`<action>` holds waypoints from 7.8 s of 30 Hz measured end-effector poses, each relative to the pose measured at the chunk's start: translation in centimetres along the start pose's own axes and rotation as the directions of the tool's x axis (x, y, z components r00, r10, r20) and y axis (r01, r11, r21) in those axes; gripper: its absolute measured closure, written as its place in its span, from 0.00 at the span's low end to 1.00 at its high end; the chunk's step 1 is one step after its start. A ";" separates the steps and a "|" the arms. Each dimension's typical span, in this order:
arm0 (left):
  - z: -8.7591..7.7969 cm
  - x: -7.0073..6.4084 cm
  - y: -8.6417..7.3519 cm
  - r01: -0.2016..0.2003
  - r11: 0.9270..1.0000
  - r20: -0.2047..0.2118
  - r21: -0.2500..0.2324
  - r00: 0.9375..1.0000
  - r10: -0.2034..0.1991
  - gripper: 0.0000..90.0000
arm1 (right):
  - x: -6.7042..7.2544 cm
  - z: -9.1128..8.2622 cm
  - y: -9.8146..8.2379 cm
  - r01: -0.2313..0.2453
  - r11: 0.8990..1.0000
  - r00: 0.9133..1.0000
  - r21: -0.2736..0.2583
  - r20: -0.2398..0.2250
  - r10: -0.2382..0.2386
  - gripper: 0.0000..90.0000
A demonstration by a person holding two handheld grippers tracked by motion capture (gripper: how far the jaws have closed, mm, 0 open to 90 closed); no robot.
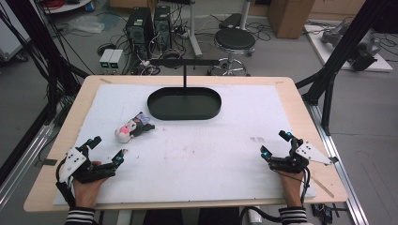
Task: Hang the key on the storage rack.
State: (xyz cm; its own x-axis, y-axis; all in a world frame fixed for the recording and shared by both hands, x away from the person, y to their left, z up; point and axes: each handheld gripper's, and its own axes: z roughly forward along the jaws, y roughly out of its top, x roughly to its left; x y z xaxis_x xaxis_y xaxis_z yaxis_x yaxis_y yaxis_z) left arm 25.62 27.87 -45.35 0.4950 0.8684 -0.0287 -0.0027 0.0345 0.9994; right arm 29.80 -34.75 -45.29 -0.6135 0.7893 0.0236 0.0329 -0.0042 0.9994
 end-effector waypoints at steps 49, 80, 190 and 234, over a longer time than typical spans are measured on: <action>7.5 3.8 11.2 -0.143 0.903 0.195 0.405 0.978 0.067 0.02 | 0.1 0.0 0.0 0.004 1.000 1.000 0.006 -0.001 -0.004 0.01; 13.2 5.0 7.9 -0.243 0.619 0.235 0.746 0.967 0.097 0.02 | 0.1 0.0 0.0 0.006 1.000 1.000 0.008 0.000 -0.006 0.01; 12.9 4.4 13.1 -0.058 0.813 0.070 0.580 0.997 0.021 0.63 | 0.0 0.0 0.0 0.004 1.000 1.000 0.004 0.003 -0.004 0.01; 20.5 1.9 17.8 -0.078 0.790 0.037 0.608 0.997 0.070 0.63 | 0.0 0.0 0.0 0.000 1.000 1.000 0.004 -0.002 0.000 0.01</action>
State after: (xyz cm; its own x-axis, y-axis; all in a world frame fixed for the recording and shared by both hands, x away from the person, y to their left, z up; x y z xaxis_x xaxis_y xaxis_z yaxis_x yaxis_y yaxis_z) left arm 44.36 19.97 -27.25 0.5258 0.8496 0.0422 0.4873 -0.3415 0.8037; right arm 29.78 -34.72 -45.29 -0.6149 0.7882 0.0240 0.0362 -0.0021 0.9993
